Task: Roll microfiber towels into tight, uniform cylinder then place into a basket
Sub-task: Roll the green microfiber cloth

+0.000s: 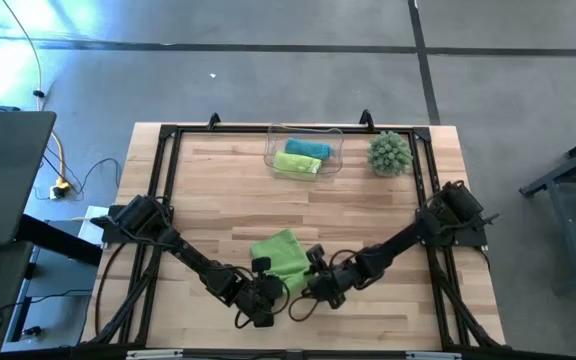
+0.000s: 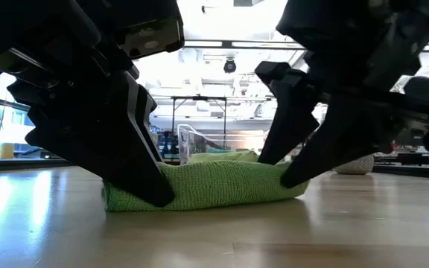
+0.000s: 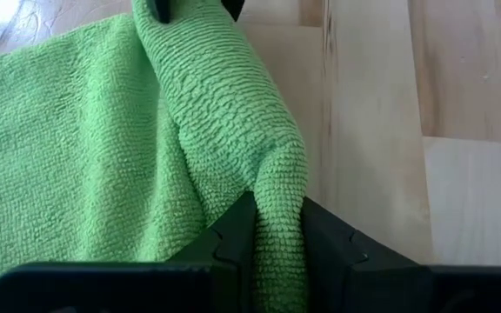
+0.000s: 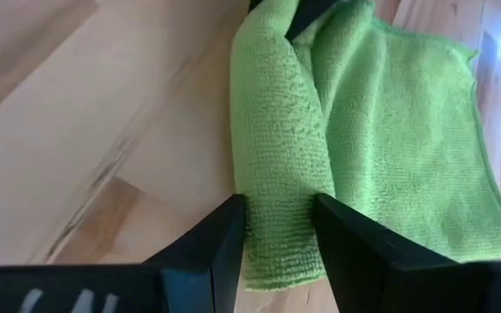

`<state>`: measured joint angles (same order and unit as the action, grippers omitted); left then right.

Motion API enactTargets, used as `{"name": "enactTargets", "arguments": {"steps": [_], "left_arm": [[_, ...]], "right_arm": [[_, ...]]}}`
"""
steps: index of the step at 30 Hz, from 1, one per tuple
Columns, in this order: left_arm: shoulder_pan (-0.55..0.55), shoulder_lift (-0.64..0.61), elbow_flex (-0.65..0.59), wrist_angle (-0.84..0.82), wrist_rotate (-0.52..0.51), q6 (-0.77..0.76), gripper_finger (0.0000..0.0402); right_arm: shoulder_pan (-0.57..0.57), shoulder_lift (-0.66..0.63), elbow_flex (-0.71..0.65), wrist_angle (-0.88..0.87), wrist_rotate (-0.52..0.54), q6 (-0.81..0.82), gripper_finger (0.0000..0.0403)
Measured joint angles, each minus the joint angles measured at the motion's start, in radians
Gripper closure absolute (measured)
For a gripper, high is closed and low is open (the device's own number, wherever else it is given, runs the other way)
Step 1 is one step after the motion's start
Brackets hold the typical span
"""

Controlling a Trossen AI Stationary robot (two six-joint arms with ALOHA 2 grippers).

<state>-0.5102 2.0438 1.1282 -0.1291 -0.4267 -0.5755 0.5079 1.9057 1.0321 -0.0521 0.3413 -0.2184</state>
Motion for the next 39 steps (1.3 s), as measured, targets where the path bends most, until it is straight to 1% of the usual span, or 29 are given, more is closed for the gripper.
{"name": "enactTargets", "arguments": {"steps": [10,14,16,20,25,27,30,32,36,39], "left_arm": [[0.000,-0.009,0.004,-0.001,-0.012,0.002,0.0339],[-0.003,-0.012,0.027,-0.032,-0.020,0.002,0.0339],[-0.003,-0.016,0.053,-0.075,-0.002,0.002,0.0339],[-0.006,-0.019,0.119,-0.177,0.060,-0.015,0.0333],[-0.027,-0.027,0.229,-0.351,0.068,-0.020,0.0309],[-0.036,-0.027,0.279,-0.436,0.067,-0.020,0.0299],[-0.052,-0.030,0.346,-0.538,0.032,-0.025,0.0288],[-0.062,-0.030,0.370,-0.575,-0.005,-0.025,0.0284],[-0.070,-0.030,0.383,-0.563,-0.092,-0.043,0.0283],[-0.070,-0.028,0.382,-0.567,-0.157,-0.114,0.0282]], "right_arm": [[-0.045,0.024,0.003,0.004,-0.066,0.001,0.0268],[-0.060,0.035,0.005,0.000,-0.097,0.076,0.0269],[-0.074,0.035,0.005,-0.007,-0.134,0.124,0.0277],[-0.104,0.036,0.006,-0.015,-0.221,0.190,0.0313],[-0.138,0.037,0.006,-0.017,-0.336,0.240,0.0382],[-0.156,0.037,0.005,-0.019,-0.388,0.268,0.0393],[-0.190,0.038,0.005,-0.019,-0.477,0.353,0.0390],[-0.219,0.039,0.003,-0.019,-0.552,0.417,0.0391],[-0.271,0.041,0.002,-0.006,-0.664,0.549,0.0393],[-0.313,0.043,-0.001,0.001,-0.742,0.653,0.0392]]}}
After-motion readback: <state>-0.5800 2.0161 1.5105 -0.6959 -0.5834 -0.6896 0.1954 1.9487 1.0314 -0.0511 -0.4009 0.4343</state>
